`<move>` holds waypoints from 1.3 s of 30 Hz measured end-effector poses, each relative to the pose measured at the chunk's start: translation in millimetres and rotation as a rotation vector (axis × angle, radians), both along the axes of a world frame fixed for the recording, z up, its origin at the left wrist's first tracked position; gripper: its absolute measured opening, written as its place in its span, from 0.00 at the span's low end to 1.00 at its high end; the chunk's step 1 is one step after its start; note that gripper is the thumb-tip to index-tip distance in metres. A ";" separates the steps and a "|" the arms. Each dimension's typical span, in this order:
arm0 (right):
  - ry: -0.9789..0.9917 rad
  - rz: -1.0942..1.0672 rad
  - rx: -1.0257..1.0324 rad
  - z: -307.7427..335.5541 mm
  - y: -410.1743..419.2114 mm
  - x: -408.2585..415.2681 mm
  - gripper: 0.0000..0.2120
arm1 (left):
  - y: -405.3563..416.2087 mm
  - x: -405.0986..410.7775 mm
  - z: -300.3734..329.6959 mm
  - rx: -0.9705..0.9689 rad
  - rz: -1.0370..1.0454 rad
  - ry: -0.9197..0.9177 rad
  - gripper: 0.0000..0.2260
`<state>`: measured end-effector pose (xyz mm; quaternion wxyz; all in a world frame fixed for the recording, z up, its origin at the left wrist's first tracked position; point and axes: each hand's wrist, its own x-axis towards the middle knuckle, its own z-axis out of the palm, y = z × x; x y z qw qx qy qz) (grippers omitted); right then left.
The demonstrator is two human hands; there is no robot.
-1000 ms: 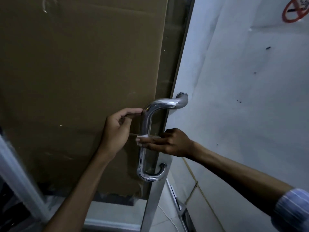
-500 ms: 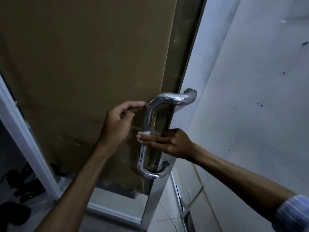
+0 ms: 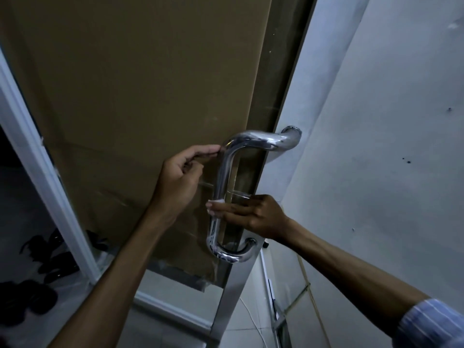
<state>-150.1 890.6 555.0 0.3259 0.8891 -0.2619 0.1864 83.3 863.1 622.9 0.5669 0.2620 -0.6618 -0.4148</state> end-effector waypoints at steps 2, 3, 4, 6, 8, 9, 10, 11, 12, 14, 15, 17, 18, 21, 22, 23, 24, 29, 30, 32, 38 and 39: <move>-0.044 0.007 0.034 -9.8 0.4 1.1 0.21 | 4.2 0.0 0.8 0.010 0.017 0.002 0.23; -0.010 0.025 0.045 -18.3 0.3 1.7 0.23 | 6.4 -0.3 0.2 0.011 0.022 0.005 0.23; 0.042 0.036 0.042 -25.1 1.0 2.2 0.23 | 7.9 -0.8 -0.8 0.008 0.025 0.007 0.23; 0.061 0.037 0.032 -24.3 4.1 2.3 0.22 | 10.6 -1.2 -3.7 0.001 0.027 0.003 0.23; -0.021 0.009 0.019 -12.6 5.4 2.2 0.19 | 12.7 -1.1 -8.3 0.003 0.041 0.001 0.24; -0.061 -0.016 0.021 -9.4 6.4 2.8 0.19 | 13.7 -2.0 -11.4 0.015 0.050 0.000 0.23; -0.065 -0.025 0.049 -10.0 6.2 3.3 0.19 | 13.5 -2.9 -14.3 0.035 0.051 -0.003 0.23; -0.033 -0.010 0.073 -14.9 6.4 2.8 0.21 | 14.1 -5.0 -18.5 0.061 0.049 -0.010 0.23; 0.032 0.015 0.092 -22.2 4.9 2.1 0.22 | 13.8 -6.5 -22.7 0.080 0.052 -0.016 0.23; 0.148 0.030 0.102 -30.7 3.9 -1.1 0.22 | 13.3 -10.1 -31.7 0.108 0.069 -0.024 0.23; 0.144 0.016 0.110 -29.6 2.7 -2.7 0.22 | 13.6 -11.1 -36.1 0.120 0.081 -0.023 0.22; 0.047 -0.034 0.126 -25.6 1.1 -1.9 0.22 | 12.5 -9.7 -44.8 0.146 0.110 -0.023 0.19; 0.015 -0.051 0.130 -27.9 1.5 -1.3 0.23 | 13.3 -9.3 -48.9 0.167 0.125 -0.026 0.18; 0.091 -0.026 0.153 -42.4 3.4 1.4 0.23 | 16.1 -10.3 -58.0 0.222 0.119 -0.039 0.16; 0.109 -0.021 0.158 -44.3 4.0 1.7 0.22 | 17.3 -10.6 -61.3 0.229 0.111 -0.042 0.15; 0.090 -0.028 0.162 -43.2 4.6 1.3 0.21 | 18.1 -10.8 -64.4 0.227 0.104 -0.052 0.15; 0.044 -0.042 0.168 -41.3 5.0 1.0 0.21 | 19.1 -10.2 -66.8 0.219 0.099 -0.068 0.15; 0.042 -0.050 0.161 -43.5 11.9 2.6 0.21 | 18.0 -10.8 -72.1 0.229 0.086 -0.092 0.14; 0.065 -0.042 0.152 -44.5 12.4 2.0 0.22 | 17.0 -11.7 -71.6 0.227 0.086 -0.093 0.14; 0.011 -0.057 0.143 -40.2 11.9 0.8 0.22 | 15.9 -12.7 -71.3 0.213 0.086 -0.089 0.14; -0.021 -0.089 0.092 -24.2 11.4 3.0 0.24 | 14.0 -12.3 -65.1 0.256 0.102 -0.079 0.09; -0.019 -0.082 0.070 -16.0 13.4 3.7 0.23 | 13.5 -11.9 -62.7 0.281 0.108 -0.081 0.12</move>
